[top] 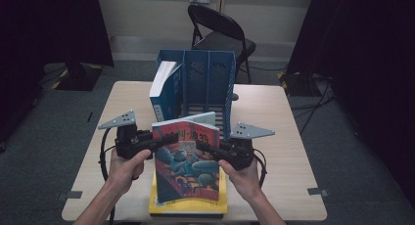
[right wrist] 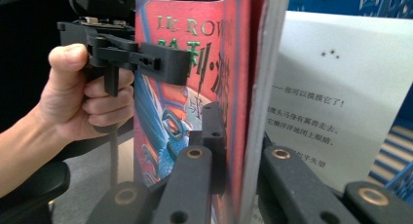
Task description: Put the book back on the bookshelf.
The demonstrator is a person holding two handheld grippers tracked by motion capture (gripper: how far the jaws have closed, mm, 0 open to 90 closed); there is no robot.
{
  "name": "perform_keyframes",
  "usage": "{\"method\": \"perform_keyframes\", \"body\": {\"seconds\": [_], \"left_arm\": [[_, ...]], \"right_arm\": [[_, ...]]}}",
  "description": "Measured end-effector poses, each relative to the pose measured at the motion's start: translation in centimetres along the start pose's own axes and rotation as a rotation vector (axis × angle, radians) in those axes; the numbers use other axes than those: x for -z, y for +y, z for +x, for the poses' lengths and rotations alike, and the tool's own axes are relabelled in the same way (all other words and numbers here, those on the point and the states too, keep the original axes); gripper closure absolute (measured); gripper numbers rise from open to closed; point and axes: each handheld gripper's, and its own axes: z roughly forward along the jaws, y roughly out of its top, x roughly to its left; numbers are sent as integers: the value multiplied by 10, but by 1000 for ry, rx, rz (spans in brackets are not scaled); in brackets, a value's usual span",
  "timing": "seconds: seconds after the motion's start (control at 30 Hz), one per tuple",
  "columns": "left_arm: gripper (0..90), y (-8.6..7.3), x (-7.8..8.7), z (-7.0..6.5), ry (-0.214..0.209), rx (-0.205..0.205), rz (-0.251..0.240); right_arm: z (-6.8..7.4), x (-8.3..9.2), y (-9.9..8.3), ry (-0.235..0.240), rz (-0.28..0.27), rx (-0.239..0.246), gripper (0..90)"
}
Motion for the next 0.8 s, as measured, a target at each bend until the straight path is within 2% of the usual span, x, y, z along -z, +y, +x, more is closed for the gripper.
{"method": "perform_keyframes", "body": {"seconds": [0.17,0.3,0.43,0.5,0.57,0.63,0.7,0.8], "left_arm": [[734,1,2,-1,9,-29,-7],[734,10,2,-3,9,-53,-26],[730,15,4,-11,27,-123,-42],[725,11,4,-13,27,-131,-36],[710,6,7,-13,15,-121,-39],[688,3,9,-16,37,-102,-45],[680,1,11,-19,14,-106,-55],[682,0,12,-26,11,-140,-38]], "right_arm": [[1,-2,3,-3,-1,10,852],[-1,-2,10,-7,-23,12,853],[-1,1,17,-7,-57,34,851],[-1,1,14,-6,-55,36,850],[0,1,8,12,-50,37,849],[3,0,4,27,-41,44,849],[10,-2,2,37,-31,60,844],[13,0,1,56,-27,69,837]]}}
